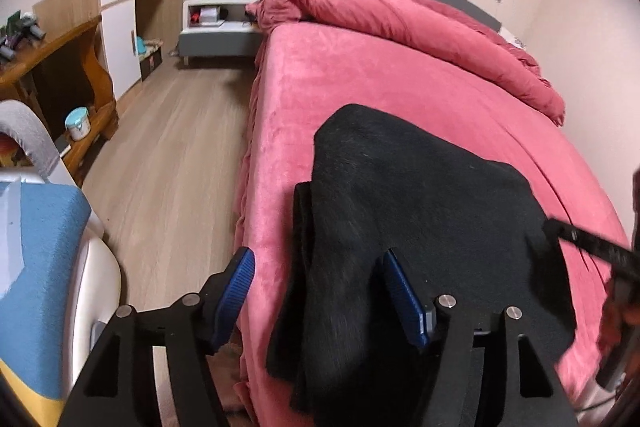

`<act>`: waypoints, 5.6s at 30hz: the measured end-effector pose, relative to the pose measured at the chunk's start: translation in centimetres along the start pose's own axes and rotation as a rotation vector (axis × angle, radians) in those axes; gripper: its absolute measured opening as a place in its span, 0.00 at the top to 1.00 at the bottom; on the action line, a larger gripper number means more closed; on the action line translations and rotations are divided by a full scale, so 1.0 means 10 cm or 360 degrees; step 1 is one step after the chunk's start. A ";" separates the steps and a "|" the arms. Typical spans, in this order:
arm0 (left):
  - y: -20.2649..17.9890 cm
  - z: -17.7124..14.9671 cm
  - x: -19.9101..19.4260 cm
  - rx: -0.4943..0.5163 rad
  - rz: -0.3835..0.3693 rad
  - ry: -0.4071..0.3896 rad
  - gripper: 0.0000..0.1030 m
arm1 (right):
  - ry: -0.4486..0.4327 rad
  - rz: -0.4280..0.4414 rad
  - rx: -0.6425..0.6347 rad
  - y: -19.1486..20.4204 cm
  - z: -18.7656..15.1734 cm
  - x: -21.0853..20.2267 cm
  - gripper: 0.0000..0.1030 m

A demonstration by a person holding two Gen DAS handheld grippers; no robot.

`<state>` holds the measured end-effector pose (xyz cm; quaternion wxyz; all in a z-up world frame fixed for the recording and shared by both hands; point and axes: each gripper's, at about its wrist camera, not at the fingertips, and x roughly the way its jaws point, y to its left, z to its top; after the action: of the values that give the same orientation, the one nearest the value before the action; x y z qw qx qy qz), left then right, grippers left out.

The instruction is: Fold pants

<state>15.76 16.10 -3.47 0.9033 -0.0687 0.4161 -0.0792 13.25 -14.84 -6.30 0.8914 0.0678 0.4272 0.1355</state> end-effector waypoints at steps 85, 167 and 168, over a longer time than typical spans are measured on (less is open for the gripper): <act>-1.64 0.90 1.09 0.0156 -0.0757 0.0222 0.47 | -0.0306 0.0444 -0.0216 -0.69 0.82 -0.76 0.72; -2.10 -1.09 0.68 0.0401 0.0143 0.0113 0.00 | -0.0135 -0.0638 0.0238 -0.78 -1.12 -0.29 0.21; -2.08 -1.09 0.67 0.0391 0.0133 0.0116 0.00 | -0.0135 -0.0630 0.0234 -0.77 -1.12 -0.28 0.21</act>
<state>9.99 -6.26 -11.52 0.8917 0.0627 0.4383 -0.0943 4.22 -23.02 -13.03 0.9104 0.0532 0.4030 -0.0768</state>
